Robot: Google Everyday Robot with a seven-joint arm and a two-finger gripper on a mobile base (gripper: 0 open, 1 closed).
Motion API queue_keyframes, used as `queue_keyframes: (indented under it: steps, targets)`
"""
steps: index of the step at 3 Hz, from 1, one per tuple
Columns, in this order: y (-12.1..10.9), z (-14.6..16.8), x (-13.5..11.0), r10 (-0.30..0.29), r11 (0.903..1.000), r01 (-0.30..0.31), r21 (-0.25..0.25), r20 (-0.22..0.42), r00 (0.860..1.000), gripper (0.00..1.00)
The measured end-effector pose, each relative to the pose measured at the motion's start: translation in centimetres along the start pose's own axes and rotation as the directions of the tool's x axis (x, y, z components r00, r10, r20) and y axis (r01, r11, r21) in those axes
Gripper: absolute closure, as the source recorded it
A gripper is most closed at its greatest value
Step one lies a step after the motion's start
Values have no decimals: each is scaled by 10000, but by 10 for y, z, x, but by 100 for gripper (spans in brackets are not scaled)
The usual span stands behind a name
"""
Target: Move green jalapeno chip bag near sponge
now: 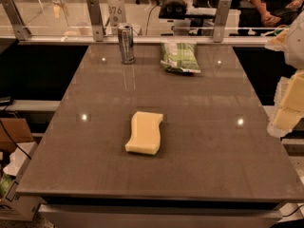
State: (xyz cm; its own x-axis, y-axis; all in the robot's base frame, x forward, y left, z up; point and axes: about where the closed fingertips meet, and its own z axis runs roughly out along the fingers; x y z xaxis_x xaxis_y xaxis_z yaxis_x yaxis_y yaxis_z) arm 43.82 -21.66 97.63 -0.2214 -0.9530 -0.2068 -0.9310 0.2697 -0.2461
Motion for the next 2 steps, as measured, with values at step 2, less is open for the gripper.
queue_keyframes:
  steps: [2]
  targets:
    - [-30, 11, -14, 214, 9998, -215, 54, 322, 9993, 0]
